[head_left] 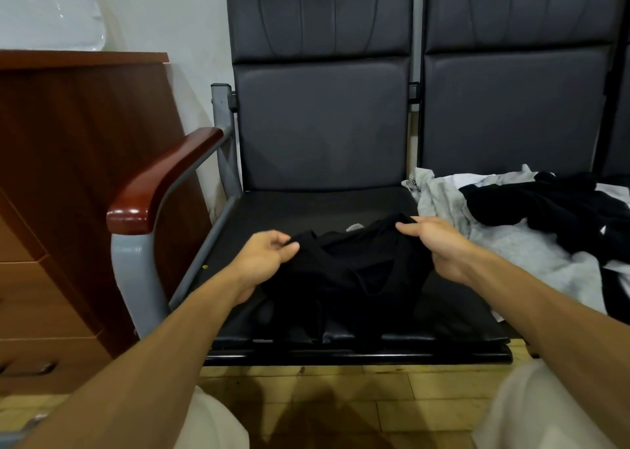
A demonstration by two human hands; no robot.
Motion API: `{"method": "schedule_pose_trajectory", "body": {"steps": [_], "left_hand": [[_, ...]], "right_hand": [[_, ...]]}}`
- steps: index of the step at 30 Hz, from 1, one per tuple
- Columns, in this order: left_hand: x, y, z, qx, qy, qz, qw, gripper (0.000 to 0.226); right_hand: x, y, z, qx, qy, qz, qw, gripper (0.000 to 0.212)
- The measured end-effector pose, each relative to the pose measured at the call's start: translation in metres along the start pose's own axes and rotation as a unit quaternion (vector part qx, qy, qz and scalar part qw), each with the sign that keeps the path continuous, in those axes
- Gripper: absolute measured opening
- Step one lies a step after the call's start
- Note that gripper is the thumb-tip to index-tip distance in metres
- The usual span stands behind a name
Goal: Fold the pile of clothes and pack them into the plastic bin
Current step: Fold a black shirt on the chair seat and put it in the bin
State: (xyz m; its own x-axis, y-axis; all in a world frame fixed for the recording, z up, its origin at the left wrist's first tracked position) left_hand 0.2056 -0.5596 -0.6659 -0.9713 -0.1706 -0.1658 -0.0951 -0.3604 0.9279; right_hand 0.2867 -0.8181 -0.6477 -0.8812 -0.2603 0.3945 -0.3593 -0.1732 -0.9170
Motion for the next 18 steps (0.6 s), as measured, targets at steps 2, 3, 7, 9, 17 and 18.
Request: {"method": "schedule_pose_trajectory", "body": {"steps": [2,3,7,9,17,18], "left_hand": [[0.003,0.011,0.003,0.132,-0.018,-0.029,0.991,0.017],[0.006,0.017,0.004,0.188,-0.052,-0.035,0.980,0.022],[0.018,0.016,0.010,0.149,-0.263,-0.006,0.953,0.029],[0.024,0.010,0.009,0.055,-0.372,0.036,0.926,0.044],[0.013,-0.016,-0.011,-0.127,-0.184,0.037,0.974,0.019],[0.008,-0.021,-0.010,-0.172,-0.143,0.018,0.974,0.012]], "right_hand": [[0.009,-0.003,0.007,-0.014,-0.095,0.011,0.995,0.019],[0.013,-0.003,0.011,0.001,-0.154,0.009,0.988,0.023],[0.019,0.013,0.021,0.226,-0.314,-0.057,0.920,0.063],[0.019,0.020,0.020,0.315,-0.301,-0.078,0.897,0.057],[-0.004,0.033,0.014,0.457,-0.052,-0.034,0.887,0.009],[-0.005,0.034,0.014,0.480,-0.038,-0.038,0.876,0.009]]}}
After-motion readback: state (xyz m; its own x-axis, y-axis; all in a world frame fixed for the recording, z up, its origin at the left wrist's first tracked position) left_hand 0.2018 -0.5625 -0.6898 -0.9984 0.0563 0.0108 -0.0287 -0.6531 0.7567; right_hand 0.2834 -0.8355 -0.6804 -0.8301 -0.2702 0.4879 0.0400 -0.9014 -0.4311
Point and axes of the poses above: each hand's wrist, its own x-axis away from the middle knuckle, its own z-axis out of the back of the hand, y = z × x, the point moved 1 cm from there along -x, towards the middle knuckle, and after that the axes turned 14 degrees about -z, right-handed, at the moved point
